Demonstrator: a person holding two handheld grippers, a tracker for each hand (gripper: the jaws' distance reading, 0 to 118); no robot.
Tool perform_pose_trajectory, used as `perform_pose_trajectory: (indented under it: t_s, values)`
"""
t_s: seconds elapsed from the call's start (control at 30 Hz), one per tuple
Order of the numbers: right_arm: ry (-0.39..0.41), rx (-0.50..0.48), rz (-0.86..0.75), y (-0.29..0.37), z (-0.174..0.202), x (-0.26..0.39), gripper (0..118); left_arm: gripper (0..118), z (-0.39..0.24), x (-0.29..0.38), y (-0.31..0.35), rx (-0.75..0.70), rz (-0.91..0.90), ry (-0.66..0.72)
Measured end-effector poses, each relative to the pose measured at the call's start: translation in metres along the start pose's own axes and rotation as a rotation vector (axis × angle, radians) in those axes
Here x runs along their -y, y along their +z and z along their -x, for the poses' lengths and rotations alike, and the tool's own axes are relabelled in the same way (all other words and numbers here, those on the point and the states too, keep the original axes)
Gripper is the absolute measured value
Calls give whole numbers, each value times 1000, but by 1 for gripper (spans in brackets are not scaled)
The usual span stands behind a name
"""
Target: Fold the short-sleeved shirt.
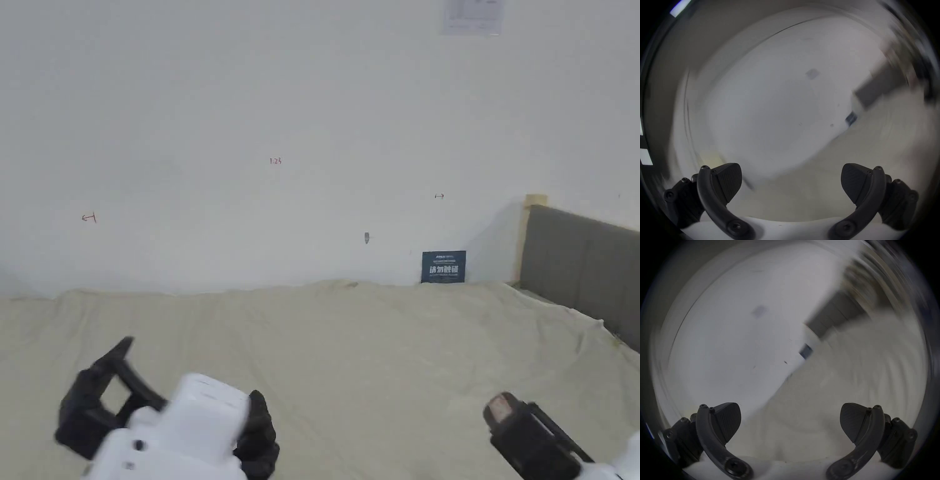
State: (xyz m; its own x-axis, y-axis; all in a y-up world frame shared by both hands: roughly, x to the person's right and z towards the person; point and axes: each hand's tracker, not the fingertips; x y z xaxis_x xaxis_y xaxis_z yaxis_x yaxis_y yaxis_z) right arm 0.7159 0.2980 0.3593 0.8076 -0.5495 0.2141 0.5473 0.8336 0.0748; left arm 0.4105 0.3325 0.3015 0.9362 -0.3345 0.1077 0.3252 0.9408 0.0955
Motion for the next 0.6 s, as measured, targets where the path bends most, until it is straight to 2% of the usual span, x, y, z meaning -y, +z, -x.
perform_pose_trajectory:
  t_s: [0.03,0.07,0.1,0.13,0.17,0.2,0.27,0.33,0.6]
  values:
    - [295,-3,-65,4,22,4,118,118,18,4,0,45,51,265]
    - [522,4,-127,7,37,11,118,118,31,12,1,27,78,428]
    - [740,32,-204,14,48,23,118,118,40,22,3,-15,43,492]
    - [849,54,-296,21,52,35,118,118,50,31,3,-53,24,491]
    - [882,61,-355,26,53,42,118,118,50,36,5,-89,-4,423]
    - [811,31,-352,26,47,48,118,118,50,40,6,-113,-19,378]
    - [718,-12,-280,27,46,50,118,118,47,39,8,-99,-28,334]
    - [648,-11,-217,24,40,48,118,118,45,37,8,-94,-33,281]
    - [653,-14,-229,26,35,44,118,118,41,34,11,-94,-51,300]
